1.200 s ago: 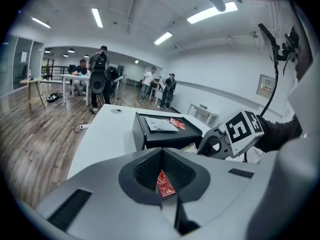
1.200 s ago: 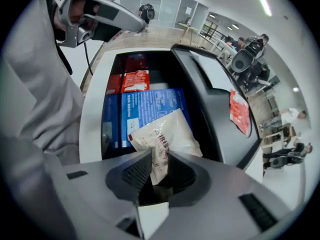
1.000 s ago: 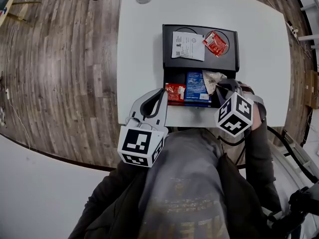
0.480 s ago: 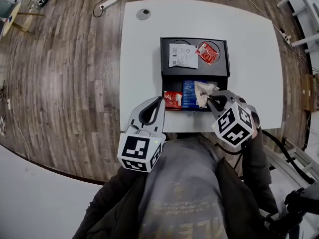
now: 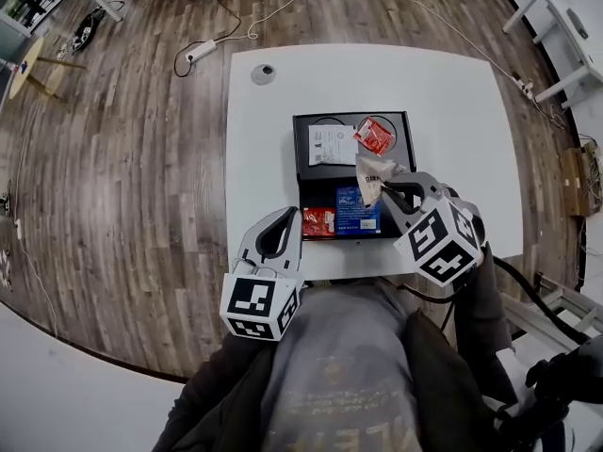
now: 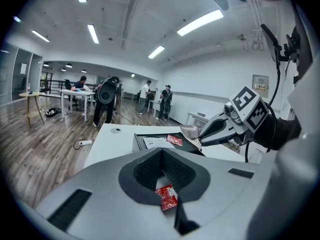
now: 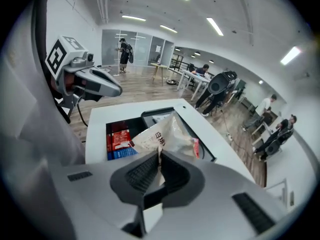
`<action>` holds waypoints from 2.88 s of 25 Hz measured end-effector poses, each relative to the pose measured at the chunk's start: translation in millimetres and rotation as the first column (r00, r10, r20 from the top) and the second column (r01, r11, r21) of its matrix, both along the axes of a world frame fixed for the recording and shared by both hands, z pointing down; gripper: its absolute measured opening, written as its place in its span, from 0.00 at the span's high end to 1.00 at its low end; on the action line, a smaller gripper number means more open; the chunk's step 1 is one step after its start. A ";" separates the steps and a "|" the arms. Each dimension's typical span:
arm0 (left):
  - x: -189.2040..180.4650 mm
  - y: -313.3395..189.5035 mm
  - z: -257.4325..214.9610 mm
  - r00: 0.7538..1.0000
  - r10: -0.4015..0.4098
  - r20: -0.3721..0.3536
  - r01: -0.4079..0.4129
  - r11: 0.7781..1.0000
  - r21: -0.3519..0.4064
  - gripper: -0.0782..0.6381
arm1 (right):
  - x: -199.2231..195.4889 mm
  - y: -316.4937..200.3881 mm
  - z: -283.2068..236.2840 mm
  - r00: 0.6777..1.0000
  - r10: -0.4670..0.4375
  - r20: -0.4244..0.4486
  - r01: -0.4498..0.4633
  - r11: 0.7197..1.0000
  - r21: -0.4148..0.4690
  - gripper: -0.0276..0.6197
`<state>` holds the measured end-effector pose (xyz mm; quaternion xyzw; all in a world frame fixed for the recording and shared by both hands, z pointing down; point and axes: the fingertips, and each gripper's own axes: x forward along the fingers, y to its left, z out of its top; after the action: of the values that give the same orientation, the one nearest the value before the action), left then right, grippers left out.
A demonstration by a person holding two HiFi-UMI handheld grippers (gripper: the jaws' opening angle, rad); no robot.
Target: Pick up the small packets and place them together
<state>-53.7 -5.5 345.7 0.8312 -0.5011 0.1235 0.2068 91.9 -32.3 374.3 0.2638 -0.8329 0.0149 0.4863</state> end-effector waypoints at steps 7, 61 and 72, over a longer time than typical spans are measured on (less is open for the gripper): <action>-8.3 -8.6 5.6 0.999 -0.035 0.033 0.037 0.999 -0.038 0.89 | 20.7 -61.5 -7.3 0.997 0.071 -0.013 -0.070 0.996 0.059 0.92; -18.2 8.9 21.6 0.998 -0.051 0.044 0.055 0.993 -0.102 0.89 | -70.2 25.6 37.8 0.957 -0.149 0.249 0.206 0.952 -0.225 0.79; -41.4 12.9 47.9 0.990 -0.123 0.067 0.134 0.973 -0.186 0.89 | -101.4 33.4 109.1 0.957 -0.223 0.185 0.275 0.901 -0.336 0.79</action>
<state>-95.1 7.4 393.6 0.7697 -0.5452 0.1799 0.2791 -9.5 1.1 483.4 0.0604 -0.8755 0.1226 0.4635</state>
